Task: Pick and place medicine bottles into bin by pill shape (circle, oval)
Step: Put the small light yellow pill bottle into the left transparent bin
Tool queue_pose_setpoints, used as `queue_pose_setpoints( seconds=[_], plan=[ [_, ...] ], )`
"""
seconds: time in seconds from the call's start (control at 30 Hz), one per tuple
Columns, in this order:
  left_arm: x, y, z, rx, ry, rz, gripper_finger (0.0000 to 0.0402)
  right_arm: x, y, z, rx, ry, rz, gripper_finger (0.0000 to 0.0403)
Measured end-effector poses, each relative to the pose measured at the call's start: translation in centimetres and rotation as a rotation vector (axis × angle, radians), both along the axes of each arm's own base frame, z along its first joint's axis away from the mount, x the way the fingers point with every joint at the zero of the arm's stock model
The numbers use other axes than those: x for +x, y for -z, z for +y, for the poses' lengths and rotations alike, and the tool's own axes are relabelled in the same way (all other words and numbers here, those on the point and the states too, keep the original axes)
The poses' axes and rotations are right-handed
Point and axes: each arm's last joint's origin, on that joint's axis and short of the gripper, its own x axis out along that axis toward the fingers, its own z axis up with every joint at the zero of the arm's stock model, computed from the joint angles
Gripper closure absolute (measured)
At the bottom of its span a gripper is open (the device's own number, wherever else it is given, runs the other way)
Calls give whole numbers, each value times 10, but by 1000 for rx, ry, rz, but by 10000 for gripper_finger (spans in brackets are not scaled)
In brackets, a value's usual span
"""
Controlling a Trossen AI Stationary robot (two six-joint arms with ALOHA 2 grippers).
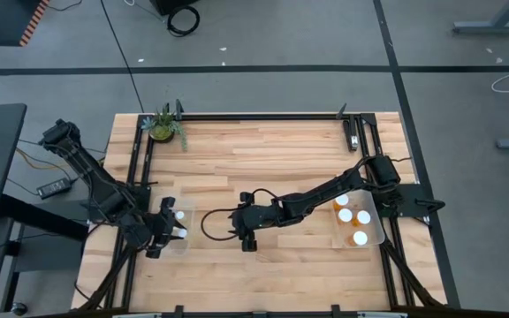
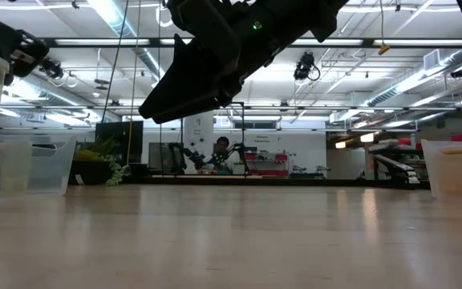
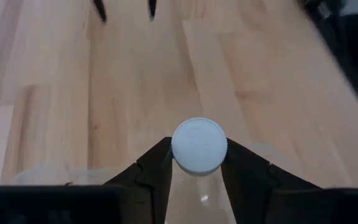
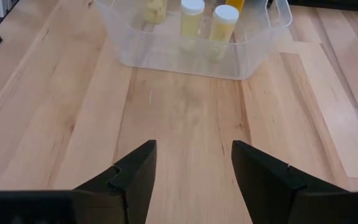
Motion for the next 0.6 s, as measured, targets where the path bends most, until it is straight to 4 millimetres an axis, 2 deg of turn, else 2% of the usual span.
queue_pose_setpoints(
  seconds=[0.4,0.6],
  plan=[
    [-9,26,3,-23,-52,69,262,0,0,0,3,2,0,186],
    [-12,27,-2,-54,-39,66,270,0,0,0,3,2,0,186]
  ],
)
